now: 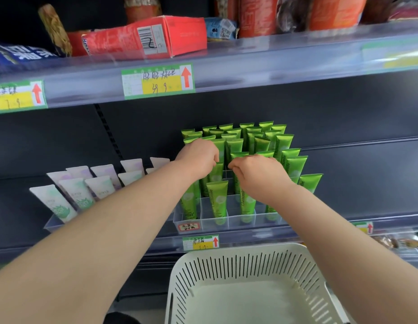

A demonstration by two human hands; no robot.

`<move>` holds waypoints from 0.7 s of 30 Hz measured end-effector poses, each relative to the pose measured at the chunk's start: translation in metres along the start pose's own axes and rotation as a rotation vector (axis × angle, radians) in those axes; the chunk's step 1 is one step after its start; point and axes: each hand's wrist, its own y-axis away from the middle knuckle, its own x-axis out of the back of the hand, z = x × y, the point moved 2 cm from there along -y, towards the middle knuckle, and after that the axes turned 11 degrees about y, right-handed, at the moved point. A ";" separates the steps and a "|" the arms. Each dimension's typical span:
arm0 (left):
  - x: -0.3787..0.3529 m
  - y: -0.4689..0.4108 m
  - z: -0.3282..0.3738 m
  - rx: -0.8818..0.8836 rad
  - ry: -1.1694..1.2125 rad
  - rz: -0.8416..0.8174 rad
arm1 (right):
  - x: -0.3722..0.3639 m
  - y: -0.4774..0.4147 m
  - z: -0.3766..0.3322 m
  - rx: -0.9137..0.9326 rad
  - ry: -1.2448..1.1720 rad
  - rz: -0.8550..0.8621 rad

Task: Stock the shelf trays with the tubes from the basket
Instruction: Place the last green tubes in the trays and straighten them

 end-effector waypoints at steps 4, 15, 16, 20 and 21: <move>-0.001 0.000 -0.003 0.006 0.006 -0.006 | -0.002 -0.001 0.002 -0.006 -0.009 0.031; 0.011 -0.014 -0.006 0.056 -0.052 0.001 | -0.005 -0.004 0.005 -0.017 -0.046 -0.022; 0.008 -0.015 -0.007 0.062 -0.082 -0.008 | -0.004 -0.004 0.006 -0.016 -0.046 -0.020; 0.004 -0.020 -0.005 0.071 -0.080 0.043 | -0.002 -0.003 0.012 -0.013 -0.046 -0.018; 0.005 -0.022 -0.003 0.062 -0.067 0.057 | -0.002 -0.003 0.013 -0.013 -0.042 -0.024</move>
